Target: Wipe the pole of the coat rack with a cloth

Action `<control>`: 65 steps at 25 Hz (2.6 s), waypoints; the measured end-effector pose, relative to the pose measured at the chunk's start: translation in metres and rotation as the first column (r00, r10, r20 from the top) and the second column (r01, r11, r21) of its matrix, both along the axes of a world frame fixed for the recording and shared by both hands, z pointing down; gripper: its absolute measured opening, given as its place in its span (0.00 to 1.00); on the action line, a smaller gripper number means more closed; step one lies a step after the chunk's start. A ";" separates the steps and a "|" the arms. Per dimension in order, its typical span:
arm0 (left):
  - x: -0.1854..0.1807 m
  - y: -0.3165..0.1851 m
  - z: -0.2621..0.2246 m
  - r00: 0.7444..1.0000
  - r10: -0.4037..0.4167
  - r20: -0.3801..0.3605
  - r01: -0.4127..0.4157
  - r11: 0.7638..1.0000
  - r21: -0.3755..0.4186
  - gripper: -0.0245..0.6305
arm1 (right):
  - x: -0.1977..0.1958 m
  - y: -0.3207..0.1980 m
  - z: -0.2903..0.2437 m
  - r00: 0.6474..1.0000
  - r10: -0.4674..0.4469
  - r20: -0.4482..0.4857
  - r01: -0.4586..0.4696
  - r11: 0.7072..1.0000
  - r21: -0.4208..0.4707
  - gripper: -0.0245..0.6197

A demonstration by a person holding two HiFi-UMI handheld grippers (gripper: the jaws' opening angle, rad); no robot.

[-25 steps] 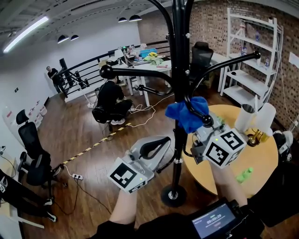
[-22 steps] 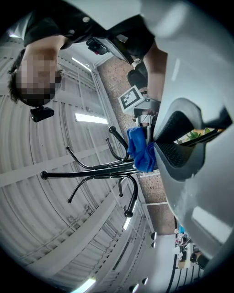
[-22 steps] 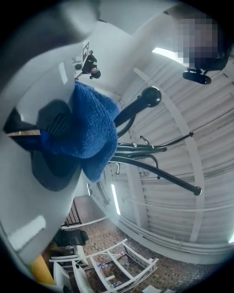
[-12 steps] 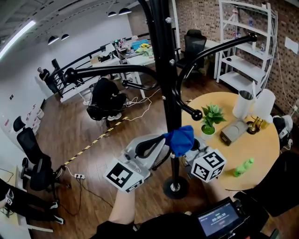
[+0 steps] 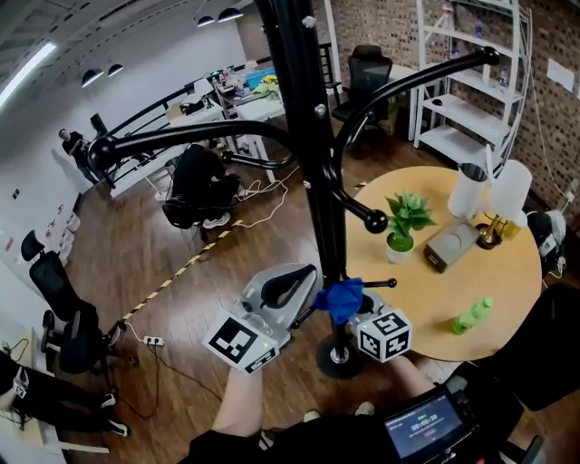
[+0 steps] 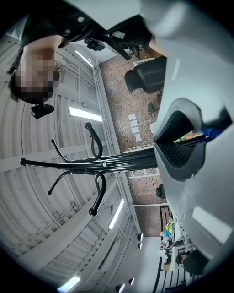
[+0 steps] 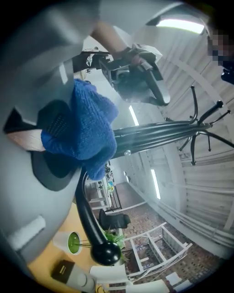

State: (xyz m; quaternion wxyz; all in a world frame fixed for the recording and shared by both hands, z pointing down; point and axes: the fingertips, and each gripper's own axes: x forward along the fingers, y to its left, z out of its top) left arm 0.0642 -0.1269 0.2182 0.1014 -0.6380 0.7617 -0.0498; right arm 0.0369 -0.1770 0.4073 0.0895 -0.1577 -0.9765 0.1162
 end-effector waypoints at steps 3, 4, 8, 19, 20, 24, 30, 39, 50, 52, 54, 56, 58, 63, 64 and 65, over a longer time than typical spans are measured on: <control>0.002 -0.001 0.004 1.000 0.004 -0.008 -0.004 1.000 -0.010 0.04 | 0.000 -0.003 -0.009 1.000 0.009 -0.002 -0.009 1.000 -0.004 0.12; 0.001 0.000 0.004 1.000 0.003 -0.010 -0.003 1.000 -0.006 0.04 | 0.000 -0.003 -0.019 1.000 0.009 0.016 -0.009 1.000 -0.001 0.12; 0.001 0.000 -0.005 1.000 -0.015 0.015 0.015 1.000 0.026 0.04 | -0.002 -0.005 -0.078 0.995 0.008 0.100 -0.011 1.000 0.030 0.12; 0.013 0.003 -0.055 0.995 0.006 0.100 -0.017 0.994 0.105 0.04 | 0.004 -0.007 -0.306 0.879 -0.040 0.475 0.012 0.998 0.063 0.12; 0.013 0.006 -0.060 0.992 0.004 0.124 -0.017 0.994 0.107 0.04 | 0.004 -0.004 -0.313 0.876 -0.046 0.479 0.008 0.997 0.080 0.12; 0.020 -0.001 -0.062 0.987 0.019 0.162 -0.035 0.995 0.097 0.04 | 0.009 -0.014 -0.312 0.879 -0.032 0.476 -0.021 0.994 0.106 0.12; 0.017 -0.001 -0.051 0.989 0.012 0.148 -0.025 0.996 0.081 0.04 | 0.004 -0.019 -0.259 0.906 -0.031 0.422 -0.003 0.997 0.078 0.12; 0.014 0.006 -0.039 0.993 0.049 0.106 -0.061 0.993 0.106 0.04 | -0.006 0.002 -0.141 0.970 -0.006 0.242 -0.008 0.998 0.058 0.12; 0.017 -0.018 -0.019 0.996 0.058 0.065 -0.058 0.998 0.011 0.04 | -0.004 0.000 -0.033 1.000 0.013 -0.005 -0.012 0.998 0.069 0.12; 0.017 -0.019 -0.019 0.997 0.052 0.064 -0.053 0.999 0.011 0.04 | -0.005 -0.001 -0.017 0.998 0.007 -0.057 -0.002 0.996 0.086 0.12; 0.018 -0.019 -0.021 0.997 0.051 0.062 -0.052 0.999 0.017 0.04 | -0.005 -0.003 -0.015 0.997 0.004 -0.076 0.005 0.994 0.111 0.12; 0.020 -0.018 -0.023 0.996 0.052 0.068 -0.053 0.998 0.021 0.04 | -0.001 -0.011 -0.035 0.999 0.016 -0.041 -0.011 0.992 0.125 0.12; 0.024 -0.016 -0.029 0.996 0.052 0.079 -0.055 0.998 0.032 0.04 | 0.008 -0.026 -0.079 0.997 0.045 0.059 -0.052 0.992 0.116 0.12; 0.030 -0.007 -0.062 0.993 0.049 0.106 -0.059 0.994 0.095 0.04 | 0.043 -0.047 -0.253 0.908 0.043 0.417 -0.105 0.986 0.126 0.12; 0.032 -0.007 -0.071 0.992 0.053 0.119 -0.065 0.993 0.103 0.04 | 0.050 -0.046 -0.283 0.883 0.027 0.468 -0.107 0.984 0.145 0.12; 0.034 -0.008 -0.079 0.989 0.058 0.136 -0.073 0.992 0.104 0.04 | 0.055 -0.045 -0.309 0.862 0.008 0.507 -0.109 0.980 0.169 0.12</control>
